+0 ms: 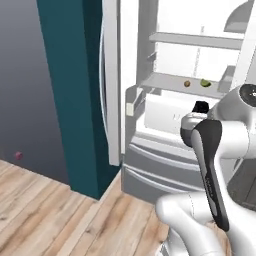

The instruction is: Move the apricot and lemon wedge from the top shelf to the second highest shelf to make space. Then, place the pitcher from the counter on the cleared top shelf.

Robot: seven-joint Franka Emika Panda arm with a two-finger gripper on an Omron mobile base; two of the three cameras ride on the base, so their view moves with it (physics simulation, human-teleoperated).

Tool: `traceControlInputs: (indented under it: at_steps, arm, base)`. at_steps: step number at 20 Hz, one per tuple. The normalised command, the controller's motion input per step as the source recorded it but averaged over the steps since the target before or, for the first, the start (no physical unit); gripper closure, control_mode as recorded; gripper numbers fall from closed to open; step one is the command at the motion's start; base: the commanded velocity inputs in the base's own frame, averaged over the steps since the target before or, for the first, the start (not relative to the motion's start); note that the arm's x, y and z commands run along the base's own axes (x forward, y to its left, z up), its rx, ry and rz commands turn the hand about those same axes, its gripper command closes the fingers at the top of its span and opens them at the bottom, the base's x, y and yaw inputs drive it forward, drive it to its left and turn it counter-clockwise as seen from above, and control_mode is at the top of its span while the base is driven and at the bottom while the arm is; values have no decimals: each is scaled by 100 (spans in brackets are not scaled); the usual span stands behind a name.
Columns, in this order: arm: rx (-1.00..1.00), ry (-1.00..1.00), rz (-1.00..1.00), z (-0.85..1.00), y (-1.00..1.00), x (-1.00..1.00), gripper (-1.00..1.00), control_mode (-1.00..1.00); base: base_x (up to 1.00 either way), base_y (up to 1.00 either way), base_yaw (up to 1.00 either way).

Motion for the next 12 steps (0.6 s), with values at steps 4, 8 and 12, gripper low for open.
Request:
traceControlInputs:
  at_steps: [4,8,12]
  arm:
    - [0,0,0,0,0,0,100,100]
    - [0,0,0,0,0,0,100,100]
    - [0,0,0,0,0,0,100,100]
  base:
    - [44,35,-65]
    - [41,58,-59]
    - [39,72,-52]
